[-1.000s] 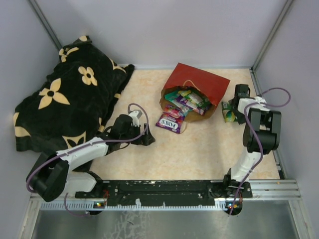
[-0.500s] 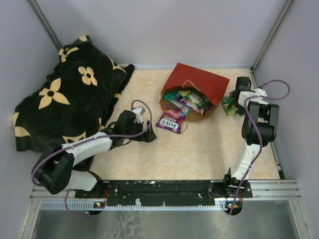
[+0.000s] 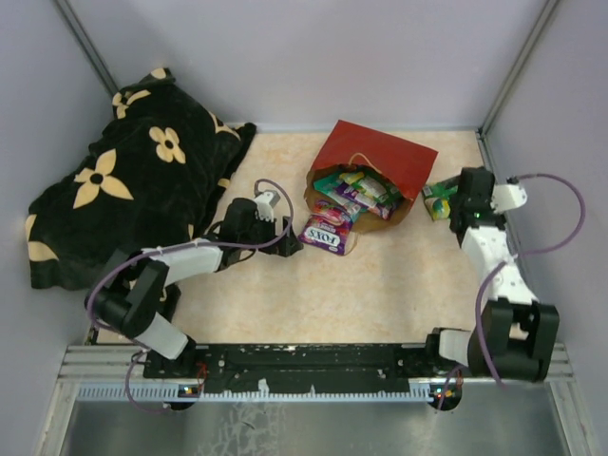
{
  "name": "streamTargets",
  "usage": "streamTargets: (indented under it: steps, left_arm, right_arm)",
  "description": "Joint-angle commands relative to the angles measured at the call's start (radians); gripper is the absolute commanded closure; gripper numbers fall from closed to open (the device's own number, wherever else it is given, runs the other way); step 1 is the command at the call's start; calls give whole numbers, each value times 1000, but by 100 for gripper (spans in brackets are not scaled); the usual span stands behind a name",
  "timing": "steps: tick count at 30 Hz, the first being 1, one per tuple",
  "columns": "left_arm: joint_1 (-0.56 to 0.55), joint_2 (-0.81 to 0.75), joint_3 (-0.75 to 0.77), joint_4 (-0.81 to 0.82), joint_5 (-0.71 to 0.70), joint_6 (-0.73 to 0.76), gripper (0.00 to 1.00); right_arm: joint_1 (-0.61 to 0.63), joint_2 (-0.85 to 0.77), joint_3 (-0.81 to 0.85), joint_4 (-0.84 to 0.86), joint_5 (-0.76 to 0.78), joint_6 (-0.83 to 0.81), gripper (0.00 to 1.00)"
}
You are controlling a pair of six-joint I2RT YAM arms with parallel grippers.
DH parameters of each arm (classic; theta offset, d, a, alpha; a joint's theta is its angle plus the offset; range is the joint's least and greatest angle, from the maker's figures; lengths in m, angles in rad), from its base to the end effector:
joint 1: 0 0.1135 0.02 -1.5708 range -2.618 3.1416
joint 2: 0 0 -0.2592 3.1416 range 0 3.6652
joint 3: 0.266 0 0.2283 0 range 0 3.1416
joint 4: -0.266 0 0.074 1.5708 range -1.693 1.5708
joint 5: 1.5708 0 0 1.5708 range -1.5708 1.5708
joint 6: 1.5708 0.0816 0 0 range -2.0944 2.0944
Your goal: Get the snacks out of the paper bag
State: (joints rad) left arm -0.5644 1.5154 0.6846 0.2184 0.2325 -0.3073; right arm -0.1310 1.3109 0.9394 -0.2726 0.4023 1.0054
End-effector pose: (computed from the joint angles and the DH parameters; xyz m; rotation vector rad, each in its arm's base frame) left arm 0.2637 -0.1892 0.1619 0.4256 2.2233 -0.7348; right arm 0.2929 -0.0708 0.2504 1.3389 1.6909 0.0575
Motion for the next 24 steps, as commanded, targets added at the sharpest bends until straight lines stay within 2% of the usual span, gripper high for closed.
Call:
streamTargets:
  steps: [1,4,11,14,19,22,24]
  left_arm:
    - [84,116,62,187,272,-3,3]
    - [108,214,117,216,410,-18,8]
    - [111,350,138,349,514,-76,23]
    - [112,372,132,394,524,-105,41]
    - [112,342,116,433,522,-136,86]
    - [113,289,103,406,514,-126,100]
    - [113,236,88,375,499,-103,100]
  right_arm:
    - [108,-181,-154,22,122,1,1]
    - [176,-306,-296,25,166,20,1]
    - [230,-566,-488,-77,139,-30,3]
    - [232,-672,-544,-148,116,-60,6]
    - [236,-768,-625,-170,23,-102,15]
    - [252,-778,-647,-137,-44,-132,16]
    - [285,-772,-646,-85,-99,-171,16]
